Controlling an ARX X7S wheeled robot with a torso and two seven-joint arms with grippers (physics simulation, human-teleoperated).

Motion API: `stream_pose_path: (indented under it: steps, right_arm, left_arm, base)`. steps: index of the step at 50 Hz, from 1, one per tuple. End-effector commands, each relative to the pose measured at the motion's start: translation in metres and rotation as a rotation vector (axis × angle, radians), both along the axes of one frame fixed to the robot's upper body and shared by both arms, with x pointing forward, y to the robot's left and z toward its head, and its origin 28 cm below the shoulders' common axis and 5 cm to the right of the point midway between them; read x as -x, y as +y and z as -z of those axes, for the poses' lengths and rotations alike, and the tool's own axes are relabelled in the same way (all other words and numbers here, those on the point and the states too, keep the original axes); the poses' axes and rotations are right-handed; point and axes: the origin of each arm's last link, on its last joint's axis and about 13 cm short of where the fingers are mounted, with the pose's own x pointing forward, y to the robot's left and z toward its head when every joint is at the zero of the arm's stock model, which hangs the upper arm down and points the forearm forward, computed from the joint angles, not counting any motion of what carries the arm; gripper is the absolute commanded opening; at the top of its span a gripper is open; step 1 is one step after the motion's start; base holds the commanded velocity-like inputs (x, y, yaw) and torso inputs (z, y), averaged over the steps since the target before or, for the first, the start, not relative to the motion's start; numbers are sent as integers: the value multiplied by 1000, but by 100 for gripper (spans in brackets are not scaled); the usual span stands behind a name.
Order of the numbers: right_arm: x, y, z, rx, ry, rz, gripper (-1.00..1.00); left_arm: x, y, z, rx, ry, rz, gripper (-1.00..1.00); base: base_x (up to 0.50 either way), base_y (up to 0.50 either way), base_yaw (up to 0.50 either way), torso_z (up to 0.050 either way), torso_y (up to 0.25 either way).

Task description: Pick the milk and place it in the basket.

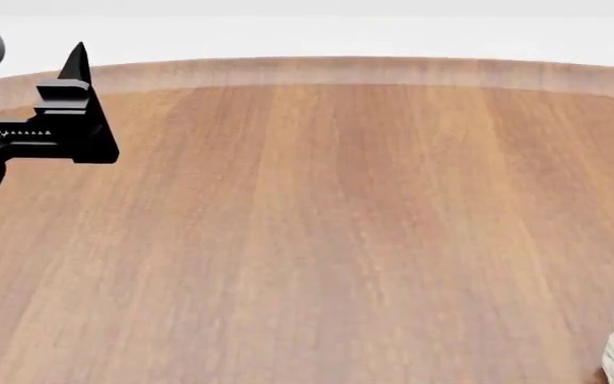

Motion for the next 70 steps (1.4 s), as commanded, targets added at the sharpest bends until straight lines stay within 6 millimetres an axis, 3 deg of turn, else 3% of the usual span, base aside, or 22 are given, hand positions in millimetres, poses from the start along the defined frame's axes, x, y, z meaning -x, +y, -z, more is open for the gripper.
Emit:
stream_pose_path:
  steps: [1, 7, 30, 49, 70]
  right_arm:
    - [21, -17, -10, -12, -46, 126, -100]
    - [29, -27, -11, -37, -64, 197, -100]
    - [55, -58, 33, -155, -91, 340, -100]
    - [76, -75, 45, -212, -120, 439, -100]
    - [84, -84, 66, -259, -119, 486, -100]
  left_arm:
    - [0, 1, 0, 3, -3, 0, 100]
    - [0, 1, 0, 4, -4, 2, 100]
    - [-3, 3, 5, -5, 3, -11, 100]
    - [-5, 5, 6, -11, 4, -19, 100]
    - [-6, 6, 9, -15, 9, -22, 100]
  base:
    - [0, 0, 0, 0, 0]
    - [0, 0, 0, 3, 2]
    - [0, 0, 0, 0, 1]
    - [0, 0, 0, 1, 2]
    - [0, 0, 0, 0, 1]
